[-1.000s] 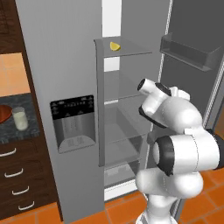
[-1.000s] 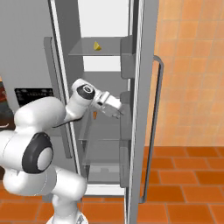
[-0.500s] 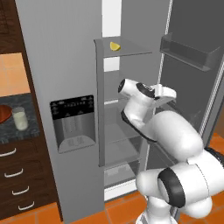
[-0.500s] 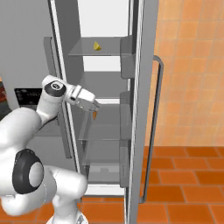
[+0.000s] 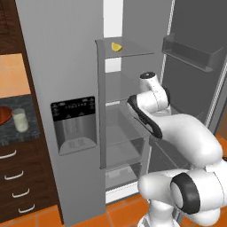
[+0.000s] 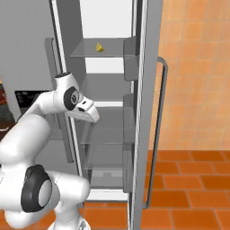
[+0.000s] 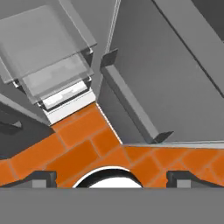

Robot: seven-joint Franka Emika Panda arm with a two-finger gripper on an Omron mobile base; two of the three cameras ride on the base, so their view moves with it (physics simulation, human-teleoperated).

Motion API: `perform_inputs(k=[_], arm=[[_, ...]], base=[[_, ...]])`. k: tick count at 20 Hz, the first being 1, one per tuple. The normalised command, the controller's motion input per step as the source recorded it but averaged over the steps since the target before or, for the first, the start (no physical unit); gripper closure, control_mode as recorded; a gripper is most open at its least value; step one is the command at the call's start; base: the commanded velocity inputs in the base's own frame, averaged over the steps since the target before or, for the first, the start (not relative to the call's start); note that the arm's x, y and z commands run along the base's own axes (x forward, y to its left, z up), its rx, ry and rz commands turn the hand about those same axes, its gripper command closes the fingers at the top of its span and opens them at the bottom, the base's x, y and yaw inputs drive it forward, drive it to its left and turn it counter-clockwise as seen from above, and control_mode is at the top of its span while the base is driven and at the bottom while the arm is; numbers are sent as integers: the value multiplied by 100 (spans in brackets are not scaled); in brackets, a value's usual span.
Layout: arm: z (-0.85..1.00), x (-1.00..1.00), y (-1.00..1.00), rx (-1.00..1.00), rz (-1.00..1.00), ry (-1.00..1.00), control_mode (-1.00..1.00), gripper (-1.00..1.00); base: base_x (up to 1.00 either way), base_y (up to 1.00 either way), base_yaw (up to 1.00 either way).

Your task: Grab a lemon wedge from the fridge and one ice cube from the ice bowl, and put them in the glass of lemonade.

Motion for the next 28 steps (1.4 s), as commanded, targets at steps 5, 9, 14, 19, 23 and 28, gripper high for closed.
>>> perform_inputs(k=[5, 9, 14, 19, 23, 28], arm=[[57, -86, 15, 11, 26, -24, -100, -100], [93, -100, 28, 0, 31, -18, -100, -100], [40, -100, 1, 4, 16, -18, -100, -100], [4, -90, -5, 5, 2, -17, -100, -100], [0, -8, -1, 0, 0, -1, -100, -100], [0, 8, -21, 0, -3, 0, -100, -100]], base=[[0, 0, 0], [0, 0, 0], [0, 0, 0], [0, 0, 0], [0, 0, 0], [0, 0, 0]])
